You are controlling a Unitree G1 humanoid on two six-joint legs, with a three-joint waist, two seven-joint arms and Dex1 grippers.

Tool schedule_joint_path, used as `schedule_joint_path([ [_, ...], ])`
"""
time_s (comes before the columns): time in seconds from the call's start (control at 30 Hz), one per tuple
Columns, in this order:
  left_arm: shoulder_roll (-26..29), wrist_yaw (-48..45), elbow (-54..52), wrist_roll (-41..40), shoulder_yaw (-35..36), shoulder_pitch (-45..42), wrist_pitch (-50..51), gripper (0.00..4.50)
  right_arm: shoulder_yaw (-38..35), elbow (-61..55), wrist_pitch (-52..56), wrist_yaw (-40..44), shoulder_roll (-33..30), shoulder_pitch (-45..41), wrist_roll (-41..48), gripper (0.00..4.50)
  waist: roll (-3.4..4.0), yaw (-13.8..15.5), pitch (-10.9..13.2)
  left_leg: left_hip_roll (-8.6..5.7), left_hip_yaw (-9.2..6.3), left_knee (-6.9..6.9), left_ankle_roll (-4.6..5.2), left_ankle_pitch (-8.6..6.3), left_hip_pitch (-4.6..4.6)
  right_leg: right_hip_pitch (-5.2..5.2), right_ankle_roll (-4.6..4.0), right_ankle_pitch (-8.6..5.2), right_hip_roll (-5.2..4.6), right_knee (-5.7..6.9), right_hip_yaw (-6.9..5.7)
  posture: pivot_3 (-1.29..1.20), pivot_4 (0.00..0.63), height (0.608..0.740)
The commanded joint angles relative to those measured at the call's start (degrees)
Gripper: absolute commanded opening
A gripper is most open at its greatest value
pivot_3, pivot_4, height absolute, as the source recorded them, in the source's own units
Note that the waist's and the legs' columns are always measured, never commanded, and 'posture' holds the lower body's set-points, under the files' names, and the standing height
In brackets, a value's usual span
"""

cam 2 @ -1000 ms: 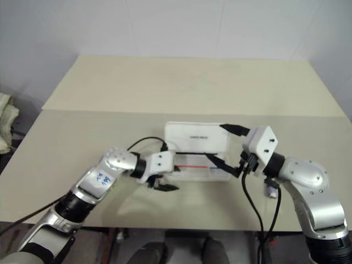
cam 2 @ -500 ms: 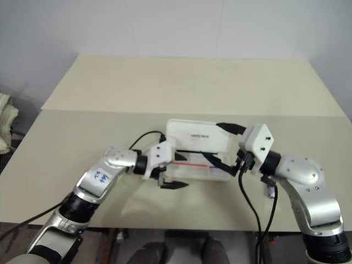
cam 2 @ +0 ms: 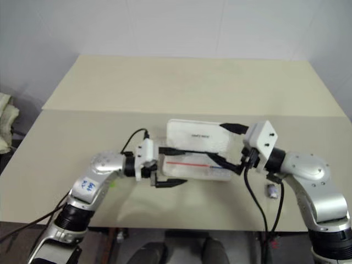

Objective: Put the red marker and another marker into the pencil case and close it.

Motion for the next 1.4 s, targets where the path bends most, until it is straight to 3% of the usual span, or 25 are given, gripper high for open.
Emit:
schedule_joint_path([
  [0.03,5.6,-4.9,-5.5,-6.2,6.2,-0.8,0.7,4.49,-4.3,5.9,-1.4,4.8,-4.6,1.2,-0.4,4.50,0.00,0.0,0.0,0.01,0.00,-0.03,0.00,0.00,0.00,0.00,0.00,0.00,0.00,0.00,0.00,0.00,0.150,0.740],
  [0.27,13.3,-9.2,-5.9,-13.3,12.2,-2.0,4.7,4.49,-3.0,26.7,-8.5,12.6,-9.6,-4.2,-5.4,4.50,0.03,-0.2,0.0,-0.01,0.06,-0.01,0.03,-0.01,0.02,0.04,-0.01,0.00,-0.02,-0.05,0.01,0.00,0.150,0.740],
  [0.6,15.5,-11.0,-2.4,-13.1,14.6,-2.6,1.7,4.49,4.7,51.2,-15.7,19.9,-8.8,-16.8,-13.6,4.50,0.09,-0.3,0.1,0.09,0.16,-0.07,-0.01,-0.01,0.06,0.00,-0.01,0.00,0.02,-0.06,-0.02,0.00,0.150,0.740],
  [0.97,16.9,-8.1,-5.5,-13.5,17.0,-0.1,2.7,4.49,7.8,74.0,-23.8,20.1,-6.5,-25.2,-20.9,4.50,0.18,-0.4,0.1,0.08,0.17,-0.09,-0.07,-0.06,0.04,-0.04,-0.01,0.00,0.00,-0.08,0.00,0.00,0.150,0.740],
  [1.33,17.9,-5.8,-5.4,-13.1,18.7,3.7,2.0,4.50,7.3,73.3,-25.4,21.8,-3.8,-26.7,-20.7,0.60,0.17,-1.6,0.1,0.09,0.20,-0.03,-0.10,-0.08,0.10,-0.01,-0.01,0.00,0.02,-0.03,0.07,0.00,0.150,0.740],
  [1.4,17.6,-5.3,-5.2,-13.0,18.8,4.2,1.8,4.50,6.9,71.7,-25.7,20.8,-3.3,-26.7,-20.5,0.59,0.18,-1.7,0.1,0.09,0.20,-0.03,-0.11,-0.08,0.10,-0.01,-0.01,0.00,0.02,-0.03,0.08,0.00,0.150,0.740],
])
